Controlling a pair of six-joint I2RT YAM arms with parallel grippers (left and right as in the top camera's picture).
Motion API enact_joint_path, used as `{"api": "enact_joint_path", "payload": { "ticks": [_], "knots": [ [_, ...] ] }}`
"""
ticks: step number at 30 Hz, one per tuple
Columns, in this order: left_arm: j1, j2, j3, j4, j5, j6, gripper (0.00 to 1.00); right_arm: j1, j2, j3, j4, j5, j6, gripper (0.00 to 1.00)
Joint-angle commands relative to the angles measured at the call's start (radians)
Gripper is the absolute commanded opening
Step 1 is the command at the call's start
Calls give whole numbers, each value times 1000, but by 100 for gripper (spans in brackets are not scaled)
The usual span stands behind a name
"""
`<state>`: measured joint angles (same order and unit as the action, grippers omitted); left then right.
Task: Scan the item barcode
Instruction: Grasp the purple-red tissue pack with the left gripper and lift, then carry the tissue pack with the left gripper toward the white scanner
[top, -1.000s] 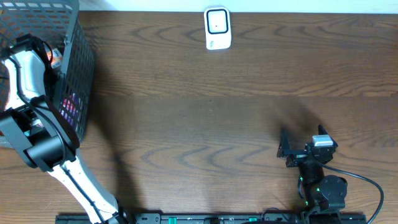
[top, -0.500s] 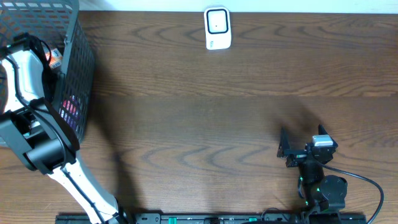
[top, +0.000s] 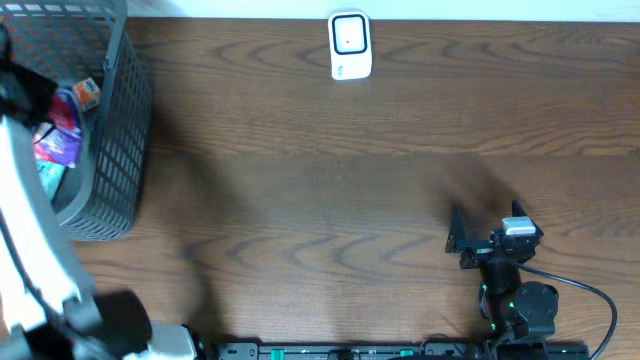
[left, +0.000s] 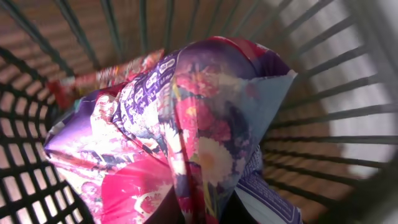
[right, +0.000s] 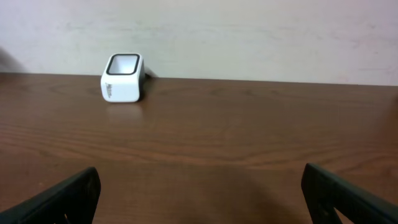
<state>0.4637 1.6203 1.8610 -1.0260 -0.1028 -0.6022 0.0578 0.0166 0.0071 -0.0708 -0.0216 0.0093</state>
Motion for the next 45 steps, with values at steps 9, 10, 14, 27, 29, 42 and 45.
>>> {"api": "enact_joint_path", "payload": {
  "ticks": [9,10,14,27,29,42,45],
  "knots": [
    [-86,-326,9,77,272,-6,8,8,-3,-1,-5,8,-14,99],
    [-118,-331,8,82,305,-6,8,8,-3,-1,-5,8,-14,99],
    [-284,-321,8,69,338,9,7,8,-3,-1,-5,8,-14,99],
    [-825,4,0,-73,335,206,8,8,-3,-1,-5,8,-14,99],
    [-870,77,0,-75,335,206,7,8,-3,-1,-5,8,-14,99],
    [-1020,472,0,-45,335,213,7,8,-3,-1,-5,8,-14,99],
    [-1032,521,0,-38,335,212,17,8,-3,-1,-5,8,-14,99]
  ]
}}
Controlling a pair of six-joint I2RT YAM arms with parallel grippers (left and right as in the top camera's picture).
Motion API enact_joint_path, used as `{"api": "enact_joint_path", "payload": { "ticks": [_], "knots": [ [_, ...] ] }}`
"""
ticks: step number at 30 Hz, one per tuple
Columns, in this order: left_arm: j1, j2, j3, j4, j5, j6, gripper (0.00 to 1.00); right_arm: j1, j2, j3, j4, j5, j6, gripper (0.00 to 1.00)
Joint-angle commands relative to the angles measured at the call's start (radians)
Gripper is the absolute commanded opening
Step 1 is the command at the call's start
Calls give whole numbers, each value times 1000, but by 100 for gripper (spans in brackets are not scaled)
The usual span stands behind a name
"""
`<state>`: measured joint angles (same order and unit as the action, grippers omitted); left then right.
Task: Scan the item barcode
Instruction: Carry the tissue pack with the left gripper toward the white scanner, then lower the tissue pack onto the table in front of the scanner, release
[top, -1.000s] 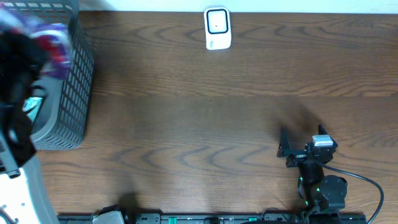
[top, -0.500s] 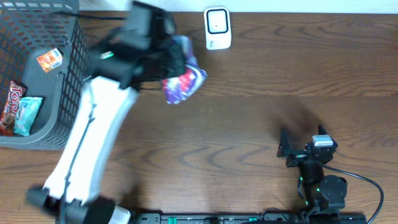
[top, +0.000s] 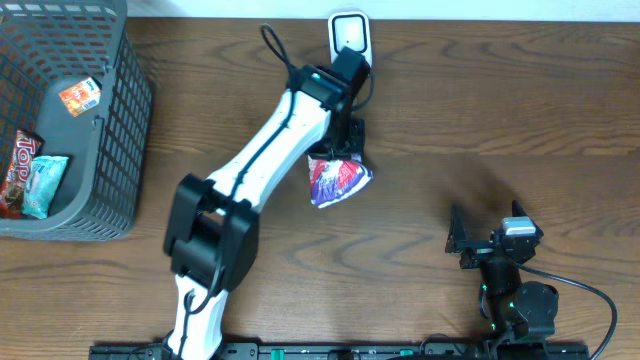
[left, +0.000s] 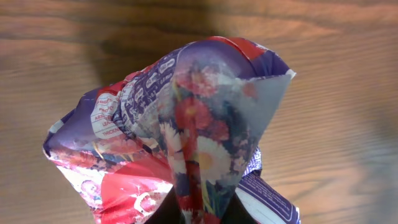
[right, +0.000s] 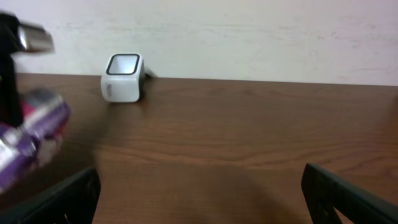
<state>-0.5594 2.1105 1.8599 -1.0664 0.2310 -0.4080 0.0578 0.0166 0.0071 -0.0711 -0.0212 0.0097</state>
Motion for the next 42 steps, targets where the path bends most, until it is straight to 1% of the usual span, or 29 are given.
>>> {"api": "enact_joint_path", "payload": {
  "ticks": [1,4,5,6,8,16,18,19,23,27,30,32,33,37,40,42],
  "knots": [
    [-10,42,1,4,1,18,30,8,-3,-1,-5,8,-14,99],
    [-13,48,1,6,1,19,66,8,-3,-1,-4,8,-15,99],
    [-13,45,2,6,1,19,74,8,-3,-1,-5,8,-14,99],
    [-11,40,5,6,1,19,82,8,-3,-1,-5,8,-15,99],
    [-6,24,15,5,1,19,85,8,-3,-1,-5,8,-14,99],
    [27,-150,45,8,1,19,86,8,-3,-1,-5,8,-14,99],
    [29,-190,45,-2,1,18,84,8,-3,-1,-5,8,-15,99],
    [29,-204,45,-10,1,18,82,8,-3,-1,-5,8,-14,99],
    [25,-219,40,-93,0,18,82,8,-3,-1,-4,8,-14,99],
    [23,-215,-20,-142,1,10,82,8,-3,-1,-5,8,-15,99],
    [14,-215,-93,-148,1,-61,82,8,-3,-1,-5,8,-14,99],
    [0,-215,-160,-132,1,-85,80,8,-3,-1,-5,8,-14,99],
    [-8,-215,-191,-121,1,-84,77,8,-3,-1,-5,8,-14,99],
    [-43,-214,-324,-50,1,-106,75,8,-3,-1,-5,8,-15,99],
    [-69,-214,-396,15,1,-170,57,8,-3,-1,-5,8,-15,99],
    [-87,-214,-430,55,2,-206,54,8,-3,-1,-5,8,-14,99]
  ]
}}
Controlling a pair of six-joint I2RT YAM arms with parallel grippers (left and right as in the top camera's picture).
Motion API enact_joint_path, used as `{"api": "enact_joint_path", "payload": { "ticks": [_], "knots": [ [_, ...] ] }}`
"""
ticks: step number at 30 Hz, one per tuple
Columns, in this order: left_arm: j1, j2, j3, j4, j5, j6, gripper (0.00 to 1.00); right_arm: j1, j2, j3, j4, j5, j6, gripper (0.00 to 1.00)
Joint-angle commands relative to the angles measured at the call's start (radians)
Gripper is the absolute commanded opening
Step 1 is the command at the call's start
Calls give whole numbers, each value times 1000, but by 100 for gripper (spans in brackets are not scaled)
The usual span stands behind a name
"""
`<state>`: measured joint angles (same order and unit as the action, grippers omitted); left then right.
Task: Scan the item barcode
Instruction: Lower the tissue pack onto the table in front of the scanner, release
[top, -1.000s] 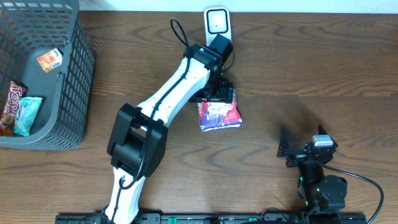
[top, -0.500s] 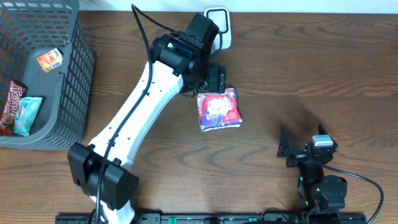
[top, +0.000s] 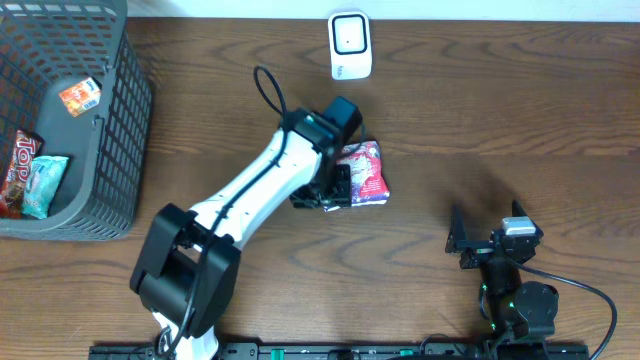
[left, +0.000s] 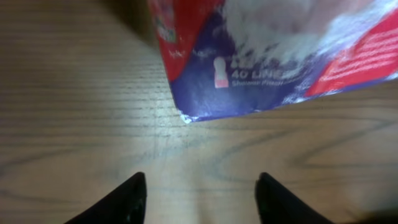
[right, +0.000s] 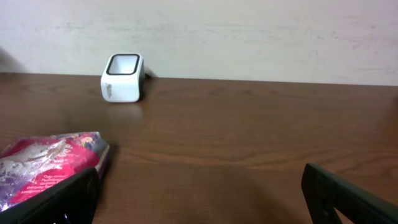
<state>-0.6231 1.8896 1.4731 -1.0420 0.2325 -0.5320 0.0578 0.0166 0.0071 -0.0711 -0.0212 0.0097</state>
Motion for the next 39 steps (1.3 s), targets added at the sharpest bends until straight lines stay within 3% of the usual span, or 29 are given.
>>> {"api": "enact_joint_path", "payload": {
  "ticks": [1,8,12,25,33,39],
  "knots": [
    [-31,7,-55,45,0,-95,54,8,-3,-1,-5,8,-14,99],
    [-70,7,-120,143,-13,-109,53,8,-3,-1,-5,8,-15,99],
    [-70,9,-150,151,-70,-158,46,8,-3,-1,-5,8,-15,99],
    [-69,93,-162,282,-124,-146,45,8,-3,-1,-5,8,-15,99],
    [-67,100,-162,391,-342,-138,46,8,-3,-1,-5,8,-15,99],
    [-67,100,-162,505,-380,-132,46,8,-3,-1,-5,8,-15,99]
  ]
}}
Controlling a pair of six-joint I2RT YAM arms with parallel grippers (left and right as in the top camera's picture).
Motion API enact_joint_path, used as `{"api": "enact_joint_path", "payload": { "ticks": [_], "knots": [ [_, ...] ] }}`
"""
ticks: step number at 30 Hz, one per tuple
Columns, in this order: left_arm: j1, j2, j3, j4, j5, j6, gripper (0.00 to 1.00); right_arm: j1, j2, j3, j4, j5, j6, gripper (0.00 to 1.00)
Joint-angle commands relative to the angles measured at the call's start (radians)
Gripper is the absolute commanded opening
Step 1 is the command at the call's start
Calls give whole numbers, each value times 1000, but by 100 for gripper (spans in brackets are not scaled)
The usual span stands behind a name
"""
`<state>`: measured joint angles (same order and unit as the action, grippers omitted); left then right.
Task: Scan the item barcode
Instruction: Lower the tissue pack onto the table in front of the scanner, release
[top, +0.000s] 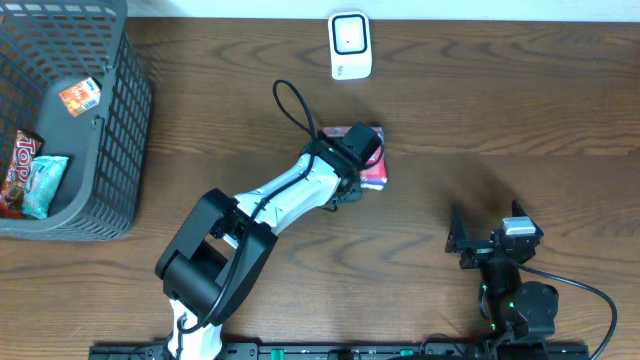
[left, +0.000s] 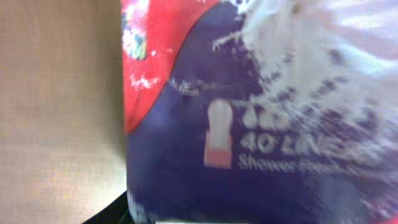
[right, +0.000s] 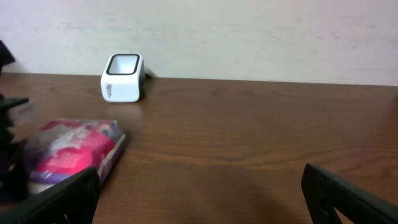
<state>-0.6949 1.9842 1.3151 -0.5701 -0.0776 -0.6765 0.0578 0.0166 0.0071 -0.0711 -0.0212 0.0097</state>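
The red and purple packet (top: 374, 172) lies flat on the table, a short way in front of the white scanner (top: 350, 45). My left gripper (top: 357, 150) is down on the packet's near-left end. In the left wrist view the packet (left: 261, 124) fills the frame. One dark fingertip (left: 111, 214) shows wide at the lower left and the other is hidden, so the jaws look open around the packet. My right gripper (right: 202, 205) rests open low at the front right, and its view shows the packet (right: 71, 149) and the scanner (right: 122, 78).
A grey mesh basket (top: 118, 130) stands at the far left with a few snack packets (top: 40, 175) inside. The left arm (top: 280, 200) stretches diagonally across the table's middle. A pale wall runs behind the scanner.
My left gripper has moved forward from just short of the packet to right against it. The packet has shifted a little towards the scanner. The right arm has not moved.
My left gripper was first shut on the packet inside the basket. It then held the packet above the table in front of the scanner. Later the packet lay flat on the table with the gripper open beside it, and now the gripper is on the packet.
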Motion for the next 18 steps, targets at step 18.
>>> {"api": "enact_joint_path", "payload": {
  "ticks": [18],
  "knots": [
    [4,-179,25,22,44,14,46,8,-3,-1,-5,8,-15,99]
  ]
}}
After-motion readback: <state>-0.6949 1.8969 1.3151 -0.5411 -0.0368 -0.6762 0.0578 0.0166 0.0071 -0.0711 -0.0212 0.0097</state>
